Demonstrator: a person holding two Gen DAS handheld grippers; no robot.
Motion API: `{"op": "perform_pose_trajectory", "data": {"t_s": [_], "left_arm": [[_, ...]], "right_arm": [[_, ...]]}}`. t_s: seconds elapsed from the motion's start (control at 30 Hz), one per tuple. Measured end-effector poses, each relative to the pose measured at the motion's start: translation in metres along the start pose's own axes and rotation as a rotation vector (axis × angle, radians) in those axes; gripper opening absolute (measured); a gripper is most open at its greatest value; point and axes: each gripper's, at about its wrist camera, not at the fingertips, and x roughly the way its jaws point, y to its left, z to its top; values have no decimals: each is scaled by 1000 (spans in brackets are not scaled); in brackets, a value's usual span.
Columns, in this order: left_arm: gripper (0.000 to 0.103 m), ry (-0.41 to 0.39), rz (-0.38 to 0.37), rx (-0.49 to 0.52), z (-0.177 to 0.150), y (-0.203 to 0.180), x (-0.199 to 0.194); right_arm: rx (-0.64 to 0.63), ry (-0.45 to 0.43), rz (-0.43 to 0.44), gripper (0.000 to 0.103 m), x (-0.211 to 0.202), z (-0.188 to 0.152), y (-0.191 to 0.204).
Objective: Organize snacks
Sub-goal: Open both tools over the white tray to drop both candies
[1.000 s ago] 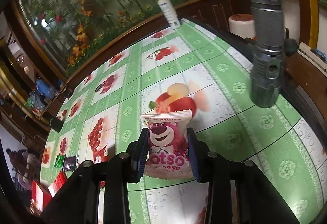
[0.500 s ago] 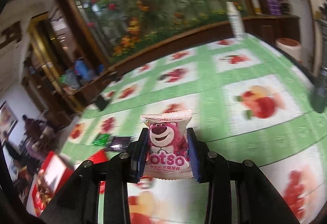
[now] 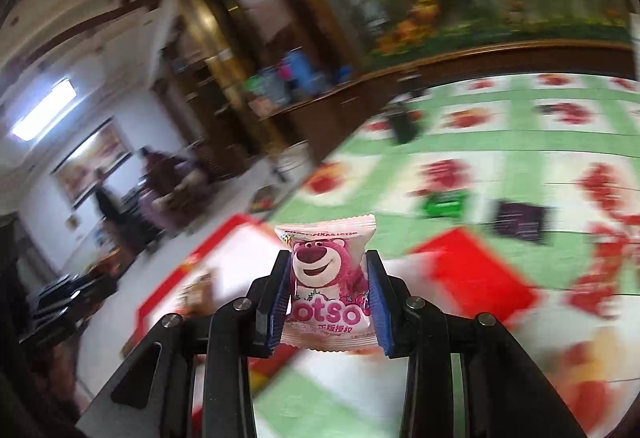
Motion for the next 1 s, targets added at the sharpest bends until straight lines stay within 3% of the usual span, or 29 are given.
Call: {"op": "perform_pose_trajectory", "data": {"t_s": [0.23, 0.53, 0.6, 0.63, 0.67, 0.83, 1.0], "left_arm": [[29, 42, 16, -83, -22, 37, 13], [31, 42, -14, -76, -17, 26, 28], [54, 28, -23, -54, -16, 17, 27], [58, 16, -23, -45, -15, 13, 25], [61, 6, -25, -38, -15, 11, 23], [61, 7, -60, -14, -10, -6, 23], [62, 37, -90, 20, -8, -31, 25]], "right_arm": [[-122, 85, 122, 36, 42, -16, 77], [-222, 143, 180, 44, 60, -36, 123], [-242, 133, 196, 56, 54, -36, 128], [-249, 118, 198, 67, 49, -35, 129], [-255, 93, 195, 69, 44, -34, 128], [-231, 24, 143, 69, 23, -14, 96], [-142, -26, -21, 69, -3, 6, 22]]}}
